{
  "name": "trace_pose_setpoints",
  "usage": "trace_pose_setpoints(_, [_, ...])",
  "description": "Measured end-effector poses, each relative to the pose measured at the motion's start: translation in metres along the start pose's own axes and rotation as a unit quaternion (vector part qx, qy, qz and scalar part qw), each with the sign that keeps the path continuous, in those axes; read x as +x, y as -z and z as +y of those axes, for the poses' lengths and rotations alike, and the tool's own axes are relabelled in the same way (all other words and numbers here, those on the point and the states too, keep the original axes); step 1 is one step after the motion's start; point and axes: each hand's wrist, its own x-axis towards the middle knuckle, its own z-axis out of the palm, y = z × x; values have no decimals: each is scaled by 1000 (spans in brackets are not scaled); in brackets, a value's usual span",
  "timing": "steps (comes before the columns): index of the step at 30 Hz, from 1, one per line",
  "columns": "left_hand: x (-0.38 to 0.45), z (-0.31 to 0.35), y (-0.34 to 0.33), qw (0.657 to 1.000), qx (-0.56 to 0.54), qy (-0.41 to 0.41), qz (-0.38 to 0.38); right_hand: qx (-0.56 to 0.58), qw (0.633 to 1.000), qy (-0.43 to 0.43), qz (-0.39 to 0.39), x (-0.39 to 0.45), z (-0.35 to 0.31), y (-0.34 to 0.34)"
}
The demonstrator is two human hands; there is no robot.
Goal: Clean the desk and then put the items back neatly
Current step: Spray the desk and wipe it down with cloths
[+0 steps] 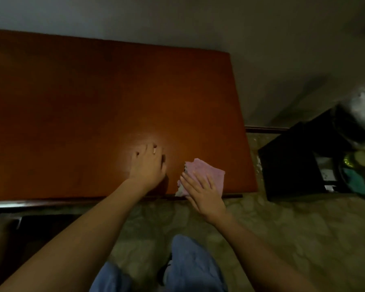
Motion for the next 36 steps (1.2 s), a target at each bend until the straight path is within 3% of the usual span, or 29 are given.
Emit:
trace_pose_setpoints(10, [35,113,-2,994,32,-92,-41,61,992,-82,-67,-55,97,12])
trace_pose_setpoints(17, [61,146,17,986,56,-148,-57,158,985,-54,-51,-59,112,20])
trace_pose_setpoints(20, [79,159,29,985,62,-153,-41,133,990,-47,-29,-65,114,20])
trace_pose_setpoints(25, [93,187,42,976,83,-193,-49,73,989,-107,-69,-74,115,25])
trace_pose_setpoints(28, [102,216,50,969,100,-218,-54,128,978,-145,-78,-84,121,27])
trace_pose_setpoints(31, [105,263,55,959,107,-255,-62,224,963,-151,-23,-104,143,44])
trace_pose_setpoints(36, [101,358,55,933,128,-331,-65,247,926,-268,98,-159,201,73])
